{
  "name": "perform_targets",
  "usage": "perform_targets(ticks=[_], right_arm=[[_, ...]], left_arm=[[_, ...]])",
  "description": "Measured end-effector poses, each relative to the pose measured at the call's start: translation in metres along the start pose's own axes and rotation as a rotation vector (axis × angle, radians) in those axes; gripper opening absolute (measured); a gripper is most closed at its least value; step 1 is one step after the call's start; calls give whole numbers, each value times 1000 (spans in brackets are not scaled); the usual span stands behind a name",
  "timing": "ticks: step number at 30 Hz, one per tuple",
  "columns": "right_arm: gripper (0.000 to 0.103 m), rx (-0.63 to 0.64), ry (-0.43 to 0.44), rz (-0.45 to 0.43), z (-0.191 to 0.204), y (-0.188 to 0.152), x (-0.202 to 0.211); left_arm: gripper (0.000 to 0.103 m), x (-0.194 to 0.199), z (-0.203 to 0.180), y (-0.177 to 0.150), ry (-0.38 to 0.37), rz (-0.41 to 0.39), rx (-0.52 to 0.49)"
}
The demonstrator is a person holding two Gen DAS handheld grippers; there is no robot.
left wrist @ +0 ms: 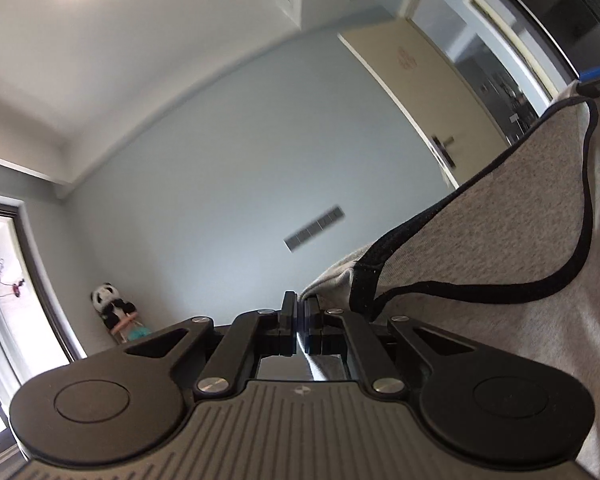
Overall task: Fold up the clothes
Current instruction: 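Lift the grey shirt high with both grippers and shake it out, then lower the grey shirt onto the bed with both grippers, laying it flat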
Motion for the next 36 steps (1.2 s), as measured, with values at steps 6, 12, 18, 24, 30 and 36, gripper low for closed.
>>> perform_targets(ticks=[6,12,18,24,30,36], right_arm=[[15,4,44,177,18,-70,-93],[15,6,91,380,37,-164,-194],[1,-51,54,560,42,-256,-296],[1,-119,155,744,56,-333,-341],[19,-270,310,839,77,-380,-347],[29,-374,345,913,91,-398,-343]], left_arm=[[2,-102,-48,-43,-105,148,-64],[2,-196,-103,-104,-233,300,-103],[2,-283,-158,-168,-359,446,-131],[2,-339,-196,-227,-429,553,-174],[2,-363,-218,-264,-459,603,-183],[2,-364,-222,-281,-460,625,-162]])
Point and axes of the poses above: each gripper's, at about its wrist camera, not at the fingertips, and x roughly against the way its jaws point, z to its left, y to its top, the point moved 5 cm from there along -x, roughly the way its jaws point, and after that the axes turned 6 degrees about -x, right-handed, at the moved point
